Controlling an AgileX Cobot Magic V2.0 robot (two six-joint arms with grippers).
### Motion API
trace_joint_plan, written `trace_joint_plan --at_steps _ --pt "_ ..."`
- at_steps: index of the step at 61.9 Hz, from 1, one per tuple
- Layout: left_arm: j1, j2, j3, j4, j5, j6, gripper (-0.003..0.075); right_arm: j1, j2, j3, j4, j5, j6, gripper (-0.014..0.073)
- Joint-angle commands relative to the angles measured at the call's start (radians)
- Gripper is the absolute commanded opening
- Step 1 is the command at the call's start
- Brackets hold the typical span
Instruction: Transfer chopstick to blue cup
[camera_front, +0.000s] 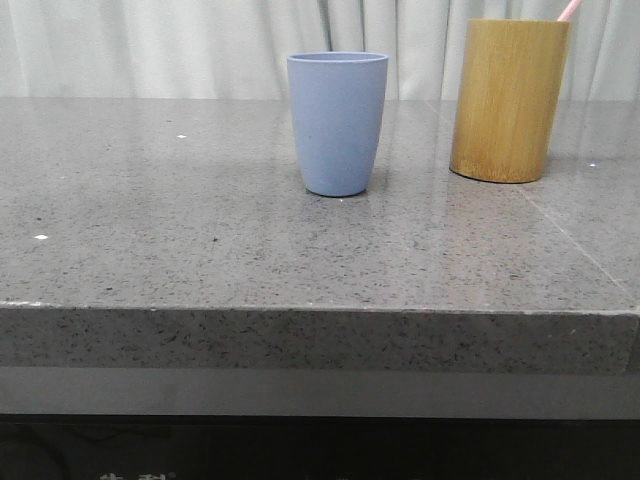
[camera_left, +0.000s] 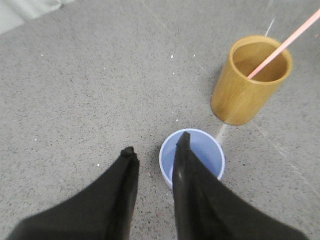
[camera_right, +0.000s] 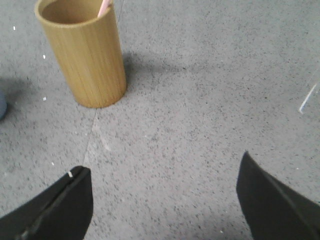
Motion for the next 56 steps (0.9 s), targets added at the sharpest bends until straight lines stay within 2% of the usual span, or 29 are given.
trace_joint_plan --at_steps 1,8,21,33,42,56 --pt "0.014 -0.113 0.041 -0.014 -0.014 -0.017 0.0169 -0.004 0.017 -0.049 -0.003 -0.098 0.048 0.0601" --pt "0.026 -0.214 0.196 -0.014 -0.035 -0.017 0.0169 -0.004 0.056 -0.091 0.025 -0.091 0.066 0.0601" --pt "0.073 -0.449 0.581 -0.011 -0.205 -0.017 0.0169 -0.020 0.189 -0.216 0.119 -0.091 0.066 0.0601" --pt "0.103 -0.664 0.912 -0.011 -0.281 -0.017 0.0169 -0.093 0.337 -0.383 0.208 0.019 -0.001 0.0601" --pt "0.103 -0.773 1.065 -0.033 -0.303 -0.017 0.0169 -0.138 0.456 -0.534 0.362 0.151 -0.145 0.0601" --pt "0.103 -0.827 1.152 -0.034 -0.311 -0.017 0.0169 -0.167 0.633 -0.735 0.536 0.267 -0.311 0.0601"
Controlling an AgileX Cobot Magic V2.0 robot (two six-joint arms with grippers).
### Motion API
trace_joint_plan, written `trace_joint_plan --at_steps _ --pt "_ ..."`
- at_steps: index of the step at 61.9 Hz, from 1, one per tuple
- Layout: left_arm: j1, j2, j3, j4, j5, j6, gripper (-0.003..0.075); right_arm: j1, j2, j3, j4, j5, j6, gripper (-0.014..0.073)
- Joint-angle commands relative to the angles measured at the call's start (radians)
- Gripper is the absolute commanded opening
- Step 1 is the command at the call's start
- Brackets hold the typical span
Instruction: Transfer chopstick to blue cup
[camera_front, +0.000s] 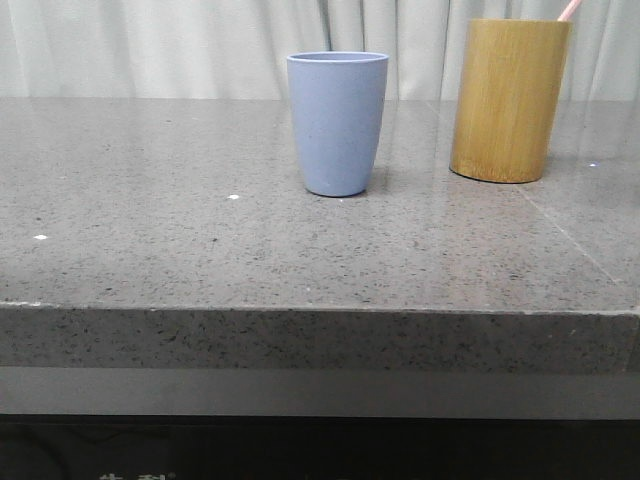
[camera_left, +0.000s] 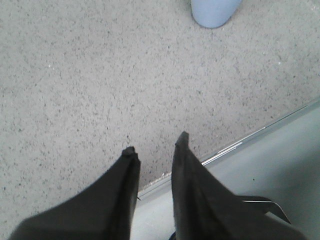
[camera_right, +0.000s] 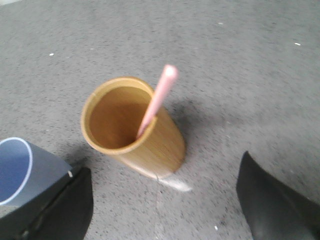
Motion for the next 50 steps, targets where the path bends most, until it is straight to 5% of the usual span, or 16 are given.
trace_joint_plan --at_steps 1,31,50 --pt "0.004 -0.012 -0.014 -0.015 -0.069 -0.008 0.0169 -0.008 0.043 -0.101 0.085 -0.009 -0.063 0.0601" --pt "0.004 -0.005 -0.014 -0.015 -0.071 -0.008 0.0169 -0.005 0.296 -0.336 0.117 0.083 -0.095 0.0587" --pt "0.004 -0.005 -0.014 -0.015 -0.071 -0.008 0.0169 -0.005 0.333 -0.362 0.164 0.104 -0.111 0.0256"
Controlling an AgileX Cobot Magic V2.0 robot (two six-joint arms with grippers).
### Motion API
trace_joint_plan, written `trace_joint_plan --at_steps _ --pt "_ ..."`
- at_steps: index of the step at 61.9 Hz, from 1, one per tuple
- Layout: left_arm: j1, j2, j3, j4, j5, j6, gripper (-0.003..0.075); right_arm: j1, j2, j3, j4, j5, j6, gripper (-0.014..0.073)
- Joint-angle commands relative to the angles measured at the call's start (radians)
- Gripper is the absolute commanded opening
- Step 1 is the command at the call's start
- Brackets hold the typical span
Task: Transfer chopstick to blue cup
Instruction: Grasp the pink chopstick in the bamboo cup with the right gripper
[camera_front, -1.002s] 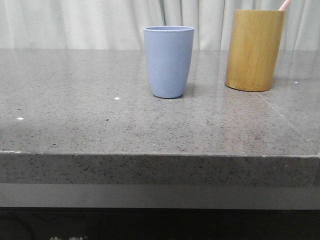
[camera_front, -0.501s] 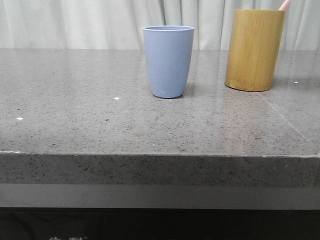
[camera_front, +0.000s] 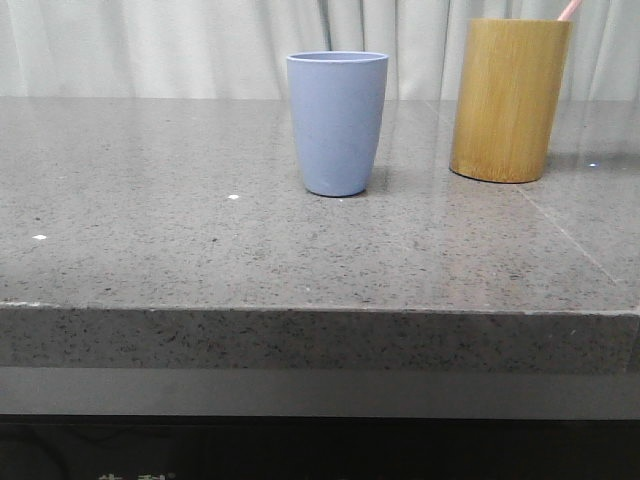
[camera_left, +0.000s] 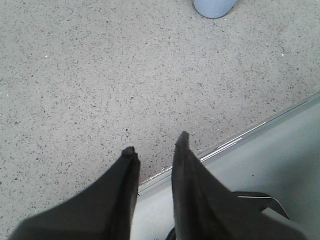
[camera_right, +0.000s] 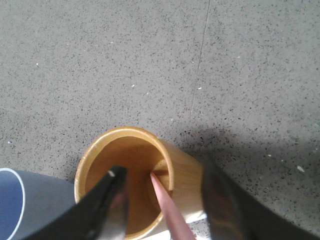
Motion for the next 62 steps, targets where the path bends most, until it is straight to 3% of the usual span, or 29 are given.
trace_joint_plan --at_steps 1,8,19,41,62 --pt "0.004 -0.006 -0.026 -0.013 -0.066 -0.008 0.0169 -0.005 -0.039 -0.035 0.044 -0.022 -0.015 0.0246" --pt "0.004 -0.006 -0.026 -0.013 -0.066 -0.008 0.0169 -0.005 -0.038 -0.035 0.043 0.003 -0.015 0.0195" --pt "0.004 -0.006 -0.026 -0.013 -0.066 -0.008 0.0169 -0.005 -0.038 -0.035 0.042 0.010 -0.015 0.0183" --pt "0.004 -0.006 -0.026 -0.013 -0.066 -0.008 0.0169 -0.005 -0.042 -0.040 0.032 0.015 -0.016 -0.0061" --pt "0.004 -0.006 -0.026 -0.013 -0.066 -0.008 0.0169 -0.005 -0.094 -0.247 -0.045 0.137 -0.016 -0.0066"
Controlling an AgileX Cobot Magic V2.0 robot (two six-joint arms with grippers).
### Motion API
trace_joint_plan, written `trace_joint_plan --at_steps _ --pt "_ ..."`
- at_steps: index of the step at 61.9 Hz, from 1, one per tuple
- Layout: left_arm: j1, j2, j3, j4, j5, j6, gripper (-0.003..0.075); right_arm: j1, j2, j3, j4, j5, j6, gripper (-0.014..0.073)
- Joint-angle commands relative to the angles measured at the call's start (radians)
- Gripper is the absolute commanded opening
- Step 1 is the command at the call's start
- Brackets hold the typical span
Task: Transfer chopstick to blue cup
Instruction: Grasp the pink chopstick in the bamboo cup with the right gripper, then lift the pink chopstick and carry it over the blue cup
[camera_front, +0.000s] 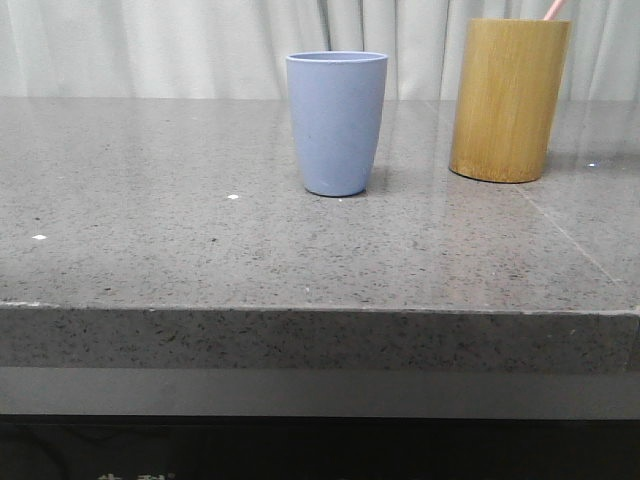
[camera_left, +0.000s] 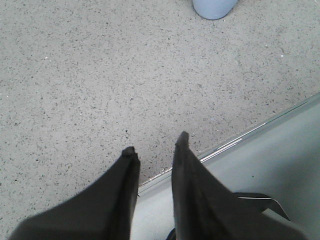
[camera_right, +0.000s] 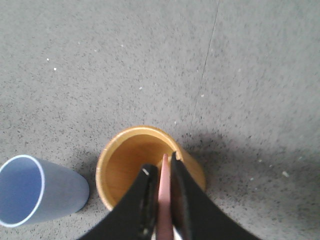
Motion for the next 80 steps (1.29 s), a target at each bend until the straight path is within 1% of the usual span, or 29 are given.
trace_joint_plan --at_steps 1,12,18,24,31,37,43,49,55,62,80 --pt "0.004 -0.006 -0.026 -0.011 -0.062 -0.008 0.0169 -0.005 -0.080 -0.090 0.007 0.008 -0.014 -0.0066" --pt "0.004 -0.006 -0.026 -0.011 -0.062 -0.008 0.0169 -0.005 -0.138 -0.193 0.007 0.060 -0.014 -0.0066" --pt "0.004 -0.006 -0.026 -0.011 -0.062 -0.008 0.0169 0.005 -0.180 -0.210 0.009 0.071 -0.014 -0.0066" --pt "0.004 -0.006 -0.026 -0.011 -0.062 -0.008 0.0169 0.042 -0.212 -0.211 0.009 0.078 -0.014 -0.0066" --pt "0.004 -0.006 -0.026 -0.011 -0.062 -0.008 0.0169 0.128 -0.220 -0.211 0.008 0.073 -0.016 -0.0066" --pt "0.004 -0.006 -0.026 -0.011 -0.062 -0.008 0.0169 0.260 -0.198 -0.211 -0.033 0.067 -0.021 -0.0066" --pt "0.004 -0.006 -0.026 -0.011 -0.062 -0.008 0.0169 0.375 -0.166 -0.211 -0.126 0.061 -0.021 -0.0066" --pt "0.004 -0.006 -0.026 -0.011 -0.062 -0.008 0.0169 0.493 -0.118 -0.211 -0.247 0.046 -0.021 -0.0066" --pt "0.004 -0.006 -0.026 -0.011 -0.062 -0.008 0.0169 0.559 -0.071 -0.211 -0.314 0.034 -0.021 -0.0066" --pt "0.004 -0.006 -0.026 -0.011 -0.062 -0.008 0.0169 0.586 -0.017 -0.211 -0.318 0.017 -0.021 -0.0066" --pt "0.004 -0.006 -0.026 -0.011 -0.071 -0.008 0.0169 0.586 0.074 -0.211 -0.318 -0.022 -0.021 -0.0061"
